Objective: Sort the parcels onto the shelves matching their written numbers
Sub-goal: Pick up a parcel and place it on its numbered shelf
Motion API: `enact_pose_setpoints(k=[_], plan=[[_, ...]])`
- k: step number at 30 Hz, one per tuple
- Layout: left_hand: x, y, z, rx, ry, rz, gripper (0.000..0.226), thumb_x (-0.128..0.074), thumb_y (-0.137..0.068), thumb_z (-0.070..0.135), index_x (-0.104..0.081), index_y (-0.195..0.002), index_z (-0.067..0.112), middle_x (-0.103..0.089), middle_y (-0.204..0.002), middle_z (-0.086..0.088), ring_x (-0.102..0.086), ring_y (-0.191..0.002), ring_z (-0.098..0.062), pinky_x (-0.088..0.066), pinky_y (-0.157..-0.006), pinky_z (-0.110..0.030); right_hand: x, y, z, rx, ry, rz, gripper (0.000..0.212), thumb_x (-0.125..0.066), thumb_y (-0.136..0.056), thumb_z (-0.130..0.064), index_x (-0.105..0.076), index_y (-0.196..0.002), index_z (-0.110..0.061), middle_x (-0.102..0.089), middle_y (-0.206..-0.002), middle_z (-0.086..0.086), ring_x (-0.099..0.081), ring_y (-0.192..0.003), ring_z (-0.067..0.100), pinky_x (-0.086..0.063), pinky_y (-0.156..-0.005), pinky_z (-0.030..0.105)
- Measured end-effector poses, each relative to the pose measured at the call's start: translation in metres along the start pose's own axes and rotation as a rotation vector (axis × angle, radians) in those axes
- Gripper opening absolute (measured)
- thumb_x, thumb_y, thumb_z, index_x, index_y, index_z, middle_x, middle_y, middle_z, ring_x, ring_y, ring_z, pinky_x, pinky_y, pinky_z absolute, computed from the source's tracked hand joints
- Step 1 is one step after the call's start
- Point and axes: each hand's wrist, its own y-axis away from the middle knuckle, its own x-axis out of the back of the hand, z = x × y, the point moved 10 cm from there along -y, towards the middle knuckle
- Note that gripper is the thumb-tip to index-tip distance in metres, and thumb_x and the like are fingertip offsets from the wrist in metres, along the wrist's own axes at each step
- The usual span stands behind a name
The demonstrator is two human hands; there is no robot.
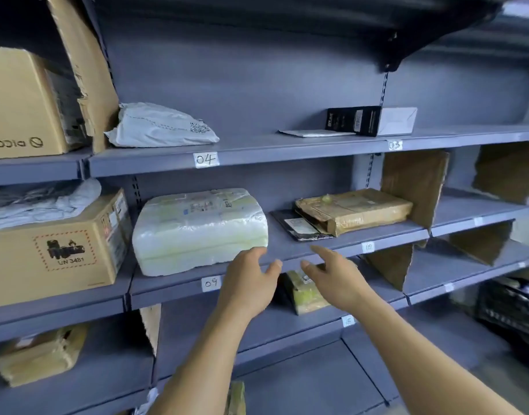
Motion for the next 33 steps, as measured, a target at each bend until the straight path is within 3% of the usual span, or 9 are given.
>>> enact_pose_setpoints(k=[2,4,9,12,16,21,33], plan=[[-0.032,0.008,0.008,0.011,0.035,-0.058,0.047,-0.054,-0.099,0.04,-0.051,-0.142,0.023,-0.05,-0.146,0.005,-0.047,-0.132,-0.016,-0.036,-0.097,-0.024,0.014,0.013,0.033,-0.048,-0.012,0.021,0.06,-0.051,-0.101,-0.044,-0.037,-0.154,-0.02,-0.046,-0.153,0.003,-0.048,-0.135,0.023,-0.04,-0.101,0.031],[-0.068,0.013,0.022,0.012,0.05,-0.107,0.044,-0.055,-0.099,0.039,-0.054,-0.14,0.023,-0.054,-0.142,0.005,-0.051,-0.127,-0.015,-0.035,-0.089,-0.02,0.031,0.026,0.067,-0.102,-0.013,0.056,0.059,-0.052,-0.101,-0.044,-0.038,-0.153,-0.021,-0.049,-0.15,0.001,-0.051,-0.13,0.024,-0.04,-0.092,0.029],[-0.167,0.024,0.07,-0.022,0.086,-0.244,0.042,-0.057,-0.098,0.036,-0.057,-0.137,0.021,-0.058,-0.138,0.004,-0.053,-0.126,-0.016,-0.034,-0.086,-0.017,0.082,0.055,0.156,-0.25,-0.039,0.125,0.06,-0.052,-0.101,-0.044,-0.037,-0.154,-0.02,-0.049,-0.15,0.005,-0.049,-0.133,0.024,-0.041,-0.099,0.031],[-0.225,0.029,0.101,-0.026,0.112,-0.322,0.045,-0.057,-0.098,0.038,-0.054,-0.14,0.022,-0.054,-0.143,0.007,-0.051,-0.129,-0.013,-0.033,-0.088,-0.015,0.118,0.071,0.214,-0.348,-0.067,0.173,0.057,-0.053,-0.101,-0.043,-0.038,-0.152,-0.022,-0.055,-0.142,0.005,-0.054,-0.125,0.024,-0.042,-0.083,0.028],[-0.291,0.034,0.145,-0.054,0.127,-0.411,0.045,-0.056,-0.098,0.037,-0.053,-0.14,0.021,-0.054,-0.144,0.005,-0.049,-0.132,-0.014,-0.039,-0.102,-0.025,0.162,0.089,0.282,-0.419,-0.034,0.225,0.059,-0.055,-0.099,-0.045,-0.041,-0.151,-0.021,-0.052,-0.147,0.001,-0.05,-0.132,0.021,-0.04,-0.092,0.026],[-0.367,0.046,0.199,-0.094,0.121,-0.511,0.045,-0.058,-0.098,0.036,-0.054,-0.14,0.021,-0.056,-0.142,0.003,-0.051,-0.13,-0.016,-0.04,-0.1,-0.025,0.209,0.118,0.352,-0.513,0.0,0.26,0.063,-0.053,-0.1,-0.045,-0.035,-0.155,-0.018,-0.041,-0.156,0.0,-0.04,-0.142,0.02,-0.034,-0.11,0.029],[-0.535,0.065,0.3,-0.258,0.073,-0.764,0.046,-0.058,-0.096,0.037,-0.054,-0.139,0.023,-0.054,-0.142,0.005,-0.048,-0.131,-0.014,-0.04,-0.103,-0.026,0.29,0.19,0.497,-0.764,0.033,0.402,0.061,-0.055,-0.1,-0.043,-0.037,-0.153,-0.017,-0.04,-0.157,0.001,-0.035,-0.145,0.018,-0.029,-0.112,0.025]])
